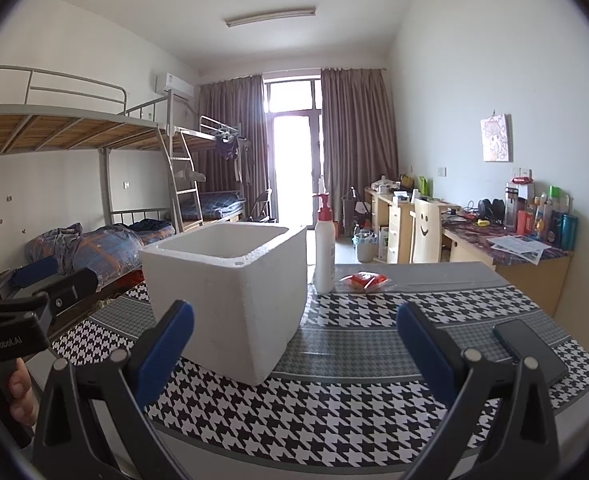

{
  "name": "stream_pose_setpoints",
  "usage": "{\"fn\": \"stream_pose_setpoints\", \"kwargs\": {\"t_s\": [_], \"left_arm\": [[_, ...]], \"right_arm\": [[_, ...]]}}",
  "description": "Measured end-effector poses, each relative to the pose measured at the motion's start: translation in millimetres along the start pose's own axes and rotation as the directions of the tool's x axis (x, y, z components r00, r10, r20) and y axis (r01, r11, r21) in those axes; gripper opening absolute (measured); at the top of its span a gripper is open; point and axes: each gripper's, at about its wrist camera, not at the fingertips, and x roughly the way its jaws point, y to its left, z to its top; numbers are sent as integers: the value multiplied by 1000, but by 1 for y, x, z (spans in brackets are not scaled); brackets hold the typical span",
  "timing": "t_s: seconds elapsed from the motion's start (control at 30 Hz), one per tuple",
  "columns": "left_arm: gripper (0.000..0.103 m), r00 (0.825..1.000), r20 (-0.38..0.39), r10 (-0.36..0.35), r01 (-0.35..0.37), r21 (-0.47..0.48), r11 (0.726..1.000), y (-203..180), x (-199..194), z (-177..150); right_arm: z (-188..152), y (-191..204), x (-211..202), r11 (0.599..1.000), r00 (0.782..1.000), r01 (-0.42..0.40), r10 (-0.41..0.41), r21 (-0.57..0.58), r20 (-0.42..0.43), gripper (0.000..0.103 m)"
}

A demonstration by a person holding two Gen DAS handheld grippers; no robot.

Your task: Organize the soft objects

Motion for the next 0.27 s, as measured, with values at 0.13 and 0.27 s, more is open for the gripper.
{"fn": "stream_pose_setpoints", "kwargs": {"t_s": [0.13,0.27], "left_arm": [[102,1000,-8,13,-13,2,1000,0,2,0],[102,1000,-8,6,-6,9,1000,-2,2,-1]], "right_arm": [[-1,0,-1,1000,1000,1,-1,1,-2,102],[-1,2,-1,1000,1000,-1,1,-5,-4,102]]}}
